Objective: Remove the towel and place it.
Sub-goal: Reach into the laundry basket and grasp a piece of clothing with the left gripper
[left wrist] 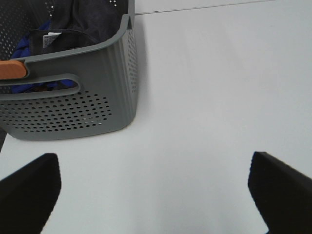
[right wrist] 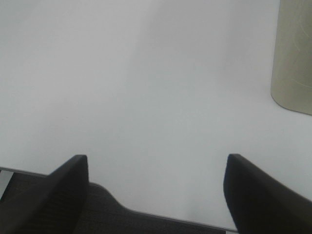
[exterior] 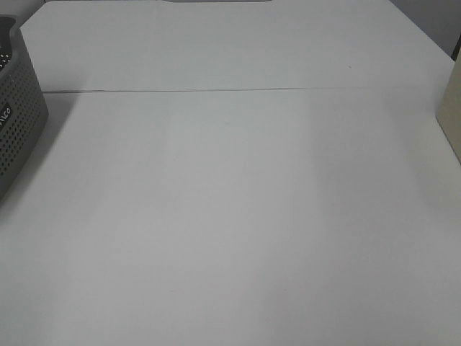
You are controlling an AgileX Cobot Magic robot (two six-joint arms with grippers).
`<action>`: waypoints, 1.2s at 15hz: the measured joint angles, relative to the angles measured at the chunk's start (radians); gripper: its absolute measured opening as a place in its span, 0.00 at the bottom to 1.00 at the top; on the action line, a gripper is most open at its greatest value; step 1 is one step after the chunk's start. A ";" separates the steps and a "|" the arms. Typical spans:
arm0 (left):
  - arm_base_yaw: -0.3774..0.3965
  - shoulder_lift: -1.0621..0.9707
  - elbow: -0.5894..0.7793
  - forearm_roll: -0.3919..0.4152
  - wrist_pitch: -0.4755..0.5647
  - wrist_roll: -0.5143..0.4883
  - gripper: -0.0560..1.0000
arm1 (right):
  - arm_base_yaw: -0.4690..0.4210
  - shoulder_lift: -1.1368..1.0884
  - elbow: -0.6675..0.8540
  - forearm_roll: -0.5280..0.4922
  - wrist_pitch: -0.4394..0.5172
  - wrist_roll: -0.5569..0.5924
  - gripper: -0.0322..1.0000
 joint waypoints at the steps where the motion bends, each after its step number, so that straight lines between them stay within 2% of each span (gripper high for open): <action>1: 0.000 0.000 0.000 -0.022 0.000 0.002 0.99 | 0.000 0.000 0.000 0.000 0.000 0.000 0.76; 5: 0.006 0.000 0.000 -0.044 0.000 0.040 0.99 | 0.000 0.000 0.000 0.000 0.000 0.000 0.76; 6: 0.030 0.000 0.000 -0.047 0.000 0.069 0.99 | 0.000 0.000 0.000 0.000 0.000 0.000 0.76; 7: 0.117 0.000 0.000 -0.070 0.000 0.102 0.99 | 0.000 0.000 0.000 0.000 0.000 0.000 0.76; 8: 0.149 0.000 0.000 -0.085 0.000 0.107 0.99 | 0.000 0.000 0.000 0.000 0.000 0.000 0.76; 12: 0.162 0.000 0.000 -0.121 0.000 0.111 0.99 | 0.000 0.000 0.000 0.000 0.000 0.000 0.76; 18: 0.153 0.000 0.000 -0.121 0.000 0.112 0.99 | 0.000 0.000 0.000 0.000 0.000 0.000 0.76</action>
